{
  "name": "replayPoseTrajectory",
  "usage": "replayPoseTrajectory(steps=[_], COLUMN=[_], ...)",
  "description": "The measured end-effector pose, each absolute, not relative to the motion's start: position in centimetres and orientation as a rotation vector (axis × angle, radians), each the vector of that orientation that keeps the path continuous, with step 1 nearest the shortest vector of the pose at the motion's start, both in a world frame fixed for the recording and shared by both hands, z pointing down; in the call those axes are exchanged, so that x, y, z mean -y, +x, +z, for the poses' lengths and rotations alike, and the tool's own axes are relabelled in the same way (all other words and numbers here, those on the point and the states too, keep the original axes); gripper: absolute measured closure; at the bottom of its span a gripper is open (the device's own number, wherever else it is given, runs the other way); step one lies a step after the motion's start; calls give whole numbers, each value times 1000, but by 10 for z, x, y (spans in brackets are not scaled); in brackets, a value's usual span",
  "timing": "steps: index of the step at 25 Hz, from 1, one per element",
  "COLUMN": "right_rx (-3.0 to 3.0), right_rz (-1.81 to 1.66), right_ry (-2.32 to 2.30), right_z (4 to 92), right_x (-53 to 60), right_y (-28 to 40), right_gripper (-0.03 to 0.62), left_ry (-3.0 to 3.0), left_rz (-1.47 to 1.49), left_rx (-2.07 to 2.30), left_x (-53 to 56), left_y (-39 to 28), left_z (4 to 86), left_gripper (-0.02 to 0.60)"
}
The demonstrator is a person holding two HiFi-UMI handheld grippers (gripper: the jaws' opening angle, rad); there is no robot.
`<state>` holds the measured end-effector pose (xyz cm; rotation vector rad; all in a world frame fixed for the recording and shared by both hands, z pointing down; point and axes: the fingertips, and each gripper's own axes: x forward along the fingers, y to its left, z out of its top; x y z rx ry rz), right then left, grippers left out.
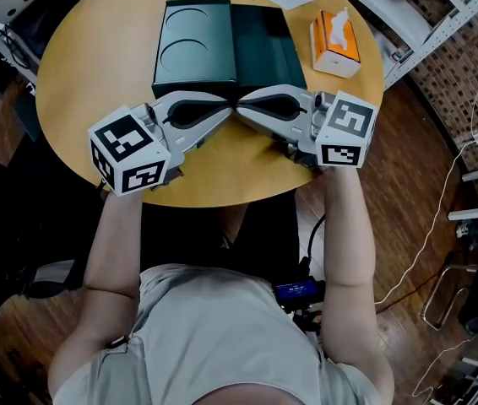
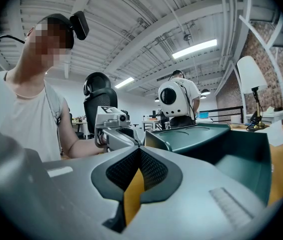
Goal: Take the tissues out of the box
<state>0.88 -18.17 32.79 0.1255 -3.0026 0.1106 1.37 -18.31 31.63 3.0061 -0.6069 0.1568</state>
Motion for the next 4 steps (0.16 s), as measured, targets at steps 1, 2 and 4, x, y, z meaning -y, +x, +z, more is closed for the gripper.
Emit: replayPoseTrajectory(steps=[1, 2, 4], right_rx=[3002, 3002, 3001], right_rz=[111, 111, 111], right_ry=[125, 124, 122], right_z=[328, 328, 328], right_x=[182, 182, 182], right_y=[9, 9, 8], right_gripper=[594, 593, 594], left_ry=[3006, 3005, 3004], left_rz=[156, 156, 154], left_rx=[607, 608, 610], left_x=[183, 183, 183], left_y=[14, 14, 13], left_z=[316, 316, 316], left_gripper=[581, 581, 581])
